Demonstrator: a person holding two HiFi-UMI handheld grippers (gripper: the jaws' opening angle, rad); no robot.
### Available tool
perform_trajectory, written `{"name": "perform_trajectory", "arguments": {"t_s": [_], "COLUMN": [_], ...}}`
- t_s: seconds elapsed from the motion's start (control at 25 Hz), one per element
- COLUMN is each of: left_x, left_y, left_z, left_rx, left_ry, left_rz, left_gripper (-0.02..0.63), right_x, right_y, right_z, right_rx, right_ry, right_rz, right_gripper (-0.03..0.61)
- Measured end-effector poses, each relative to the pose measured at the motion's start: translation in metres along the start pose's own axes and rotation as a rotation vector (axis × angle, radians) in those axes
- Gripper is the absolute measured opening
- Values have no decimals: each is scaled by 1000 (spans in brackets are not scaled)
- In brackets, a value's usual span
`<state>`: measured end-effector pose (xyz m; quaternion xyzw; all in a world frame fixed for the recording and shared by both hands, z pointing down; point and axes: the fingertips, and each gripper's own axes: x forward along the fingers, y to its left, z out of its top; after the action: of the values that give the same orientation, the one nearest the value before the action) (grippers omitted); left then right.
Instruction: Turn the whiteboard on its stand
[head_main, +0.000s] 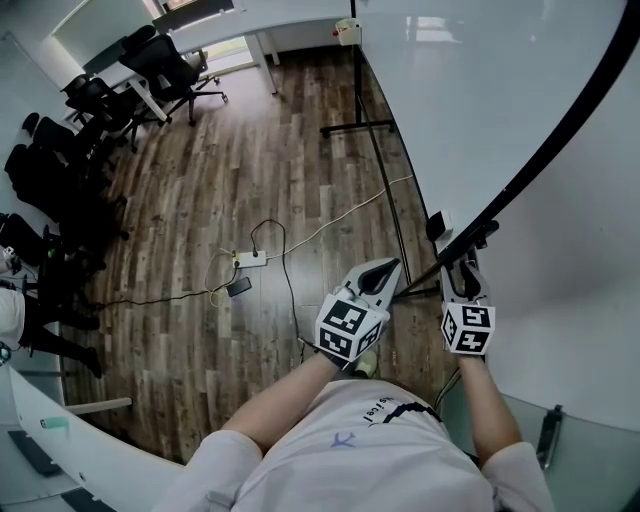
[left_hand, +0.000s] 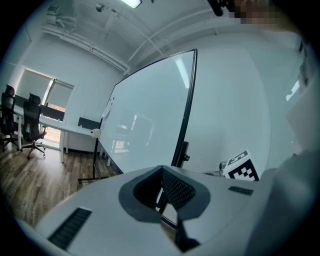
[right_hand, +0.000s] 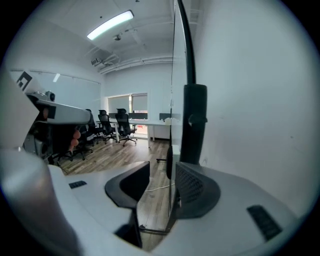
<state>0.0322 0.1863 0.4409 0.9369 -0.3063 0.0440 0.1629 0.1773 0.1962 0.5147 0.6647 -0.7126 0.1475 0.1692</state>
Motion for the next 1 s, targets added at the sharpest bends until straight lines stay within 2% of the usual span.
{"name": "perform_trajectory", "arguments": {"t_s": [0.2, 0.44, 0.64, 0.8, 1.0], "left_x": [-8, -22, -34, -39, -42], "left_y": [-1, 7, 9, 9, 9], "left_z": [0, 2, 18, 28, 33], "left_rx": [3, -4, 2, 2, 4], "left_ry": [3, 9, -8, -26, -36], "left_rz": [18, 69, 88, 93, 96], "left_gripper": [11, 11, 11, 11, 11], "right_x": [-8, -18, -30, -36, -39], "right_y": [50, 82, 97, 103, 112], "right_z": [20, 52, 86, 107, 113], "right_rx": [-2, 13, 21, 21, 7], "right_ry": [-51, -134, -203, -240, -247], "right_rz": [124, 239, 284, 308, 325], "right_gripper": [133, 95, 32, 15, 14]}}
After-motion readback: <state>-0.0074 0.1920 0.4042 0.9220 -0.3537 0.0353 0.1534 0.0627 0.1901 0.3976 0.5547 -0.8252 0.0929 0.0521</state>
